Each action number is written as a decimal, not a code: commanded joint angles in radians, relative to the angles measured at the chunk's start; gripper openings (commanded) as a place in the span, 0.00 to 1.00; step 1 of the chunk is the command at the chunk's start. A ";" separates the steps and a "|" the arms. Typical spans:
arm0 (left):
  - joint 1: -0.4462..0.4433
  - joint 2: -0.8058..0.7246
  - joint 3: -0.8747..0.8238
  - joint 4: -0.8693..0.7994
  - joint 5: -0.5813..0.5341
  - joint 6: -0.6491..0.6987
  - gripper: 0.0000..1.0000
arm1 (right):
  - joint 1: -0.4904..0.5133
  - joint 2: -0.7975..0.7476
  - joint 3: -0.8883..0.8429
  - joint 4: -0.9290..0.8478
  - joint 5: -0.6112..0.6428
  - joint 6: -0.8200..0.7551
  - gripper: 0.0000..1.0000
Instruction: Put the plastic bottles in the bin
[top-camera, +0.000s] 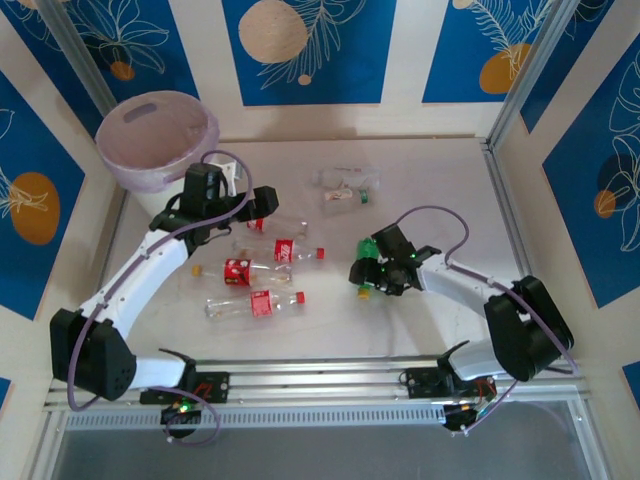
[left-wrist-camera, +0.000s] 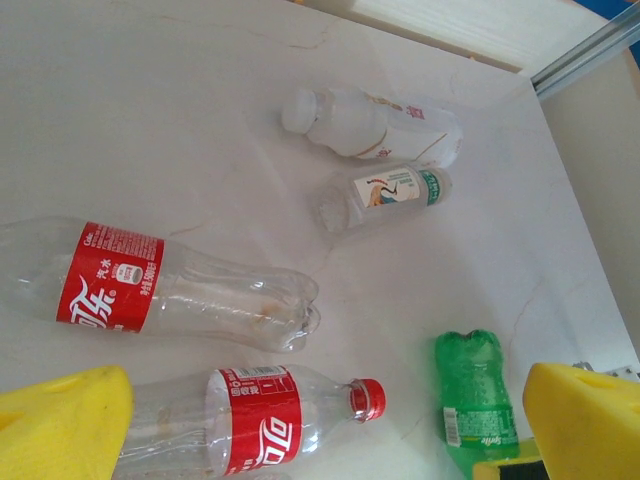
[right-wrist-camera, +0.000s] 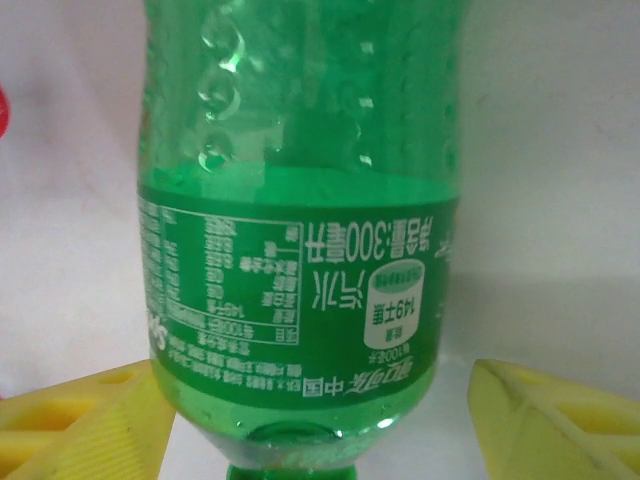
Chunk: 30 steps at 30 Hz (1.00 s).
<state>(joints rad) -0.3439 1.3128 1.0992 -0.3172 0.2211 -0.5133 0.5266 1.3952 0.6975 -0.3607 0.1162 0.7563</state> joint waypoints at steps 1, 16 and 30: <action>-0.014 0.007 -0.016 0.037 0.025 -0.019 1.00 | -0.012 0.031 0.008 0.021 0.016 -0.024 0.76; -0.039 0.057 -0.036 0.114 0.132 -0.097 1.00 | -0.062 -0.067 -0.036 0.082 -0.063 -0.188 0.55; -0.219 0.220 -0.094 0.438 0.388 -0.280 1.00 | -0.173 -0.190 -0.086 0.307 -0.605 -0.523 0.54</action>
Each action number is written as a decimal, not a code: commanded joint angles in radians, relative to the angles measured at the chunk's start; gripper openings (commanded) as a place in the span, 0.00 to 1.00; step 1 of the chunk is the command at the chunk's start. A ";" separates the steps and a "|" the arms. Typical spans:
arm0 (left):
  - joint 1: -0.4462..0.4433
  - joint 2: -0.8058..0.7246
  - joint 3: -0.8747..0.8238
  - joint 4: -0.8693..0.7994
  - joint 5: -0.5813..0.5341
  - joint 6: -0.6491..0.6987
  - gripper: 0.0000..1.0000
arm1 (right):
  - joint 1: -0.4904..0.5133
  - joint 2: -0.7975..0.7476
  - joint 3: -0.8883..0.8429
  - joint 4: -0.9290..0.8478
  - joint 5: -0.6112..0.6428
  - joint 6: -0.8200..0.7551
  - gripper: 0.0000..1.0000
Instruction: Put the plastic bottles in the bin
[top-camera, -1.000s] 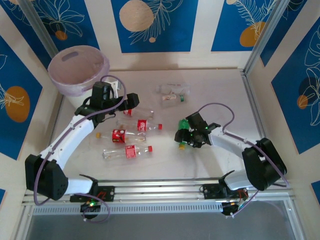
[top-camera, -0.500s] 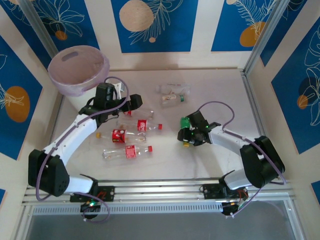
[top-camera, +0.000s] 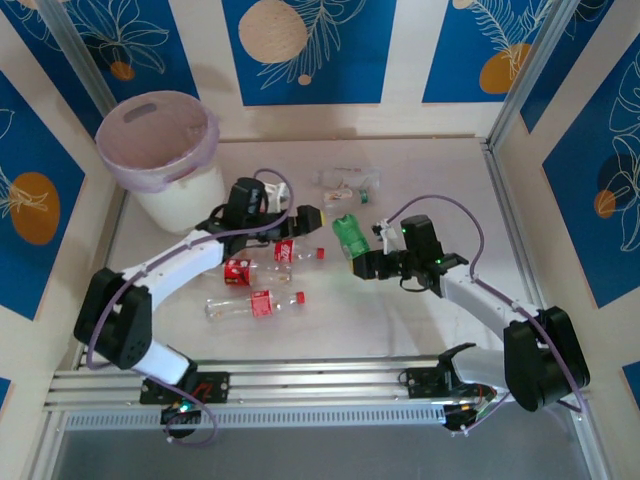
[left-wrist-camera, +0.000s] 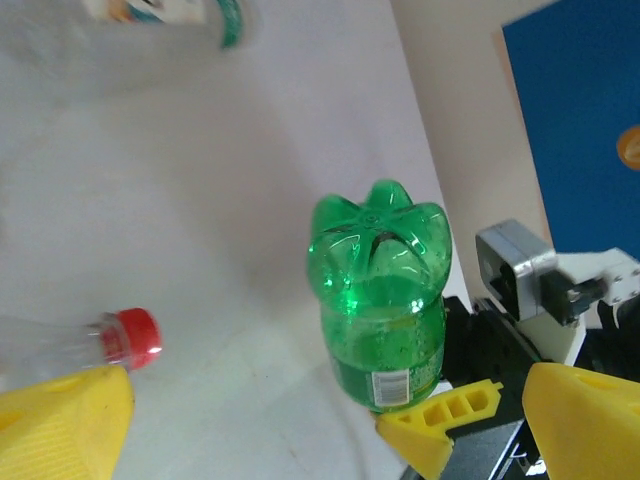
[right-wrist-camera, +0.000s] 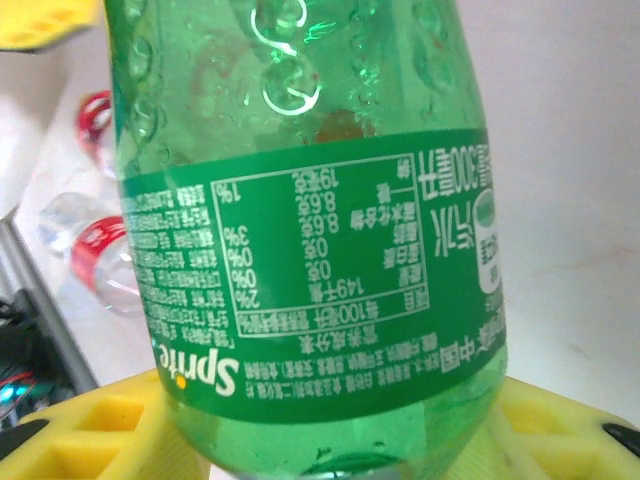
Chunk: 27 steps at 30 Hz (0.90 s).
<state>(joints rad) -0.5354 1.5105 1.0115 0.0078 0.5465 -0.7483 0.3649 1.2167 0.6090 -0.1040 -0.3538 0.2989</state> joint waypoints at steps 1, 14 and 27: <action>-0.037 0.034 -0.008 0.133 0.059 -0.053 1.00 | -0.013 -0.010 0.006 0.054 -0.147 -0.064 0.54; -0.128 0.185 0.011 0.350 0.042 -0.202 1.00 | 0.012 0.022 0.004 0.127 -0.103 -0.007 0.53; -0.132 0.220 0.036 0.342 0.019 -0.214 0.70 | 0.020 0.050 -0.001 0.165 -0.084 0.003 0.53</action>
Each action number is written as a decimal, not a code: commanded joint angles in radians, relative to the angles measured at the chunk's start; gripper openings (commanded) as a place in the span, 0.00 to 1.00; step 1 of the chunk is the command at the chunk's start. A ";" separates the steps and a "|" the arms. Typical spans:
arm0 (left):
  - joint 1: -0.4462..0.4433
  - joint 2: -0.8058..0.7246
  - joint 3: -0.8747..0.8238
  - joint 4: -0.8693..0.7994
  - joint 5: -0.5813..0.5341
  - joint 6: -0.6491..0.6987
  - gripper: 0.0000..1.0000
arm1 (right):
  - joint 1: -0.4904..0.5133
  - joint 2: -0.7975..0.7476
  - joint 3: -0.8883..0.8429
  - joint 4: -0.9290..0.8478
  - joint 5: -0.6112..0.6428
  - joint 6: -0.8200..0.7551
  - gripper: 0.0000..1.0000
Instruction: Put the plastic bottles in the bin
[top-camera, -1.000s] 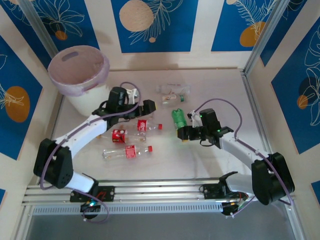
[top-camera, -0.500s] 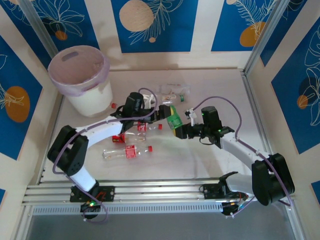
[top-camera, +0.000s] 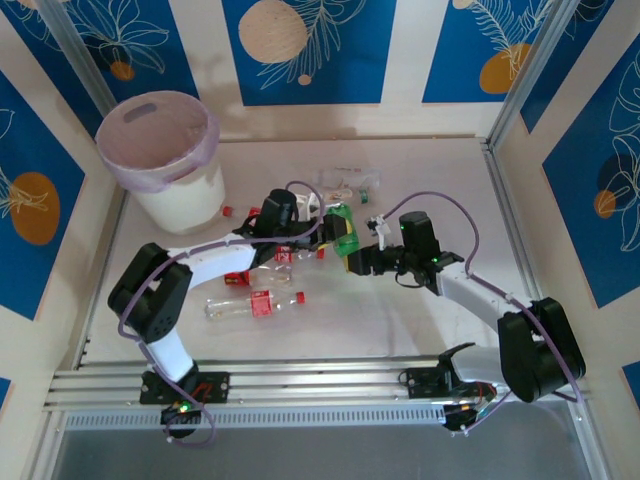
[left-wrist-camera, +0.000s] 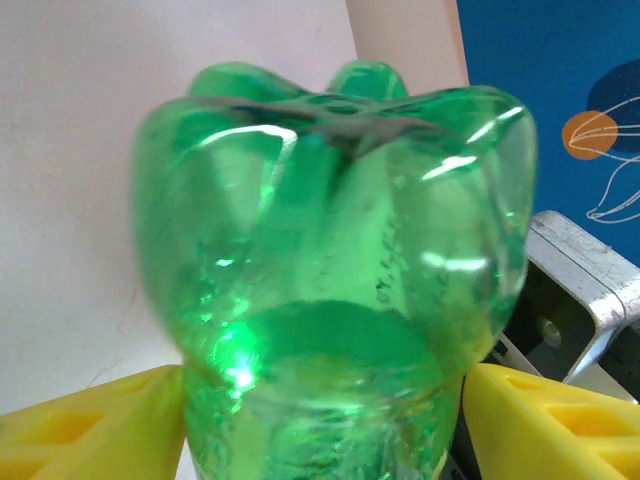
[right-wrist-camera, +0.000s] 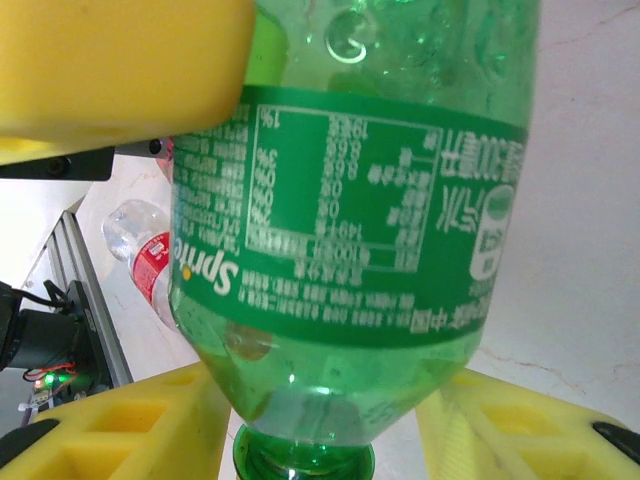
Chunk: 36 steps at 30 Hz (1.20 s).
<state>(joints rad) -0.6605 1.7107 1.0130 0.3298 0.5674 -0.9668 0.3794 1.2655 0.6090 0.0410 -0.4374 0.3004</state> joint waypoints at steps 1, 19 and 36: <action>-0.008 0.024 0.038 0.020 -0.002 0.006 0.67 | 0.006 -0.001 -0.002 0.019 0.001 0.001 0.53; 0.000 0.046 0.073 -0.008 -0.003 0.024 0.53 | -0.031 -0.051 0.016 -0.053 -0.003 0.005 0.65; 0.215 -0.072 0.536 -0.563 0.029 0.347 0.52 | -0.271 -0.239 0.137 -0.373 0.075 0.040 0.76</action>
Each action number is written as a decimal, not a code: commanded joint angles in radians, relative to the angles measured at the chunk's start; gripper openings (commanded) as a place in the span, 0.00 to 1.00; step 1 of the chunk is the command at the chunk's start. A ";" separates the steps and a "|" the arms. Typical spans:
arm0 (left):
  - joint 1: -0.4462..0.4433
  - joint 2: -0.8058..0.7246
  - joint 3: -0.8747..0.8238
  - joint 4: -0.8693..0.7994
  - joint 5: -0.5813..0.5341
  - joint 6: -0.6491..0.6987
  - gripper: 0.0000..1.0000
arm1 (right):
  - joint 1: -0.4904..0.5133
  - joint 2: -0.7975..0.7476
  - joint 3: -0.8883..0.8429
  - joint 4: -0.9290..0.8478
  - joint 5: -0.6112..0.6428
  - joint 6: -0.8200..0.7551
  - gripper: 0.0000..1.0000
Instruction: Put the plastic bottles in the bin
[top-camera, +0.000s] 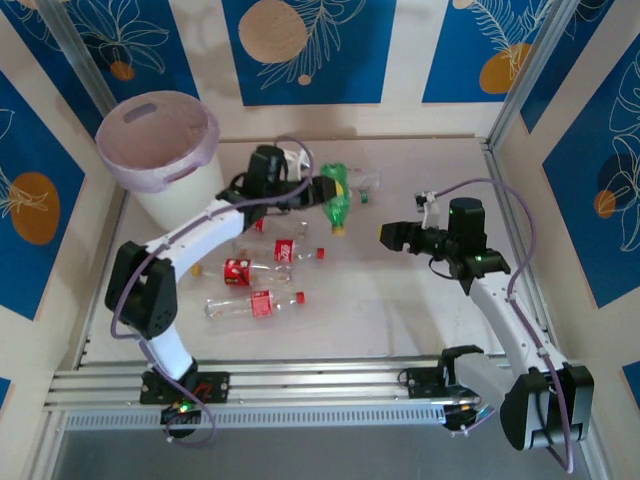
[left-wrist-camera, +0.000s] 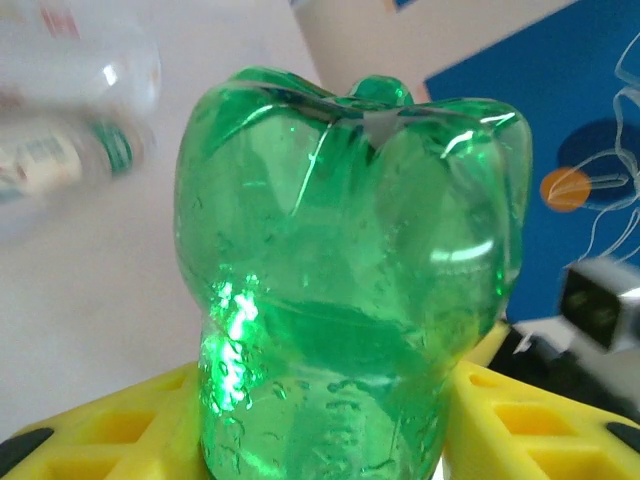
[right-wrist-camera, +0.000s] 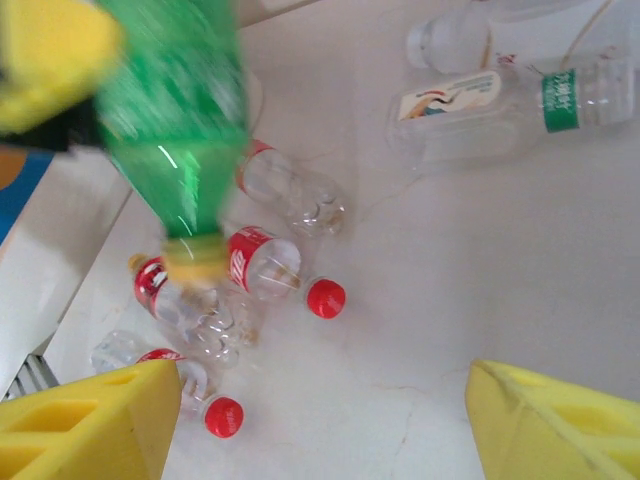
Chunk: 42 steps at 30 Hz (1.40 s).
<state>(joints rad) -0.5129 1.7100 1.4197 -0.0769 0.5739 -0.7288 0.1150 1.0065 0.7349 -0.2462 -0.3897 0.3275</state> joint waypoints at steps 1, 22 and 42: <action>0.093 -0.074 0.177 -0.181 0.030 0.117 0.52 | -0.006 0.028 0.006 -0.082 0.028 0.017 0.76; 0.804 -0.014 0.464 -0.256 -0.148 0.055 0.48 | 0.023 0.060 -0.018 -0.093 0.084 -0.005 0.75; 0.751 0.329 0.505 -0.374 -0.213 0.179 0.63 | 0.040 0.082 -0.012 -0.110 0.130 -0.013 0.75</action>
<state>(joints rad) 0.2443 2.0106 1.9141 -0.4366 0.3664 -0.5808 0.1486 1.0794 0.7219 -0.3347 -0.2646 0.3340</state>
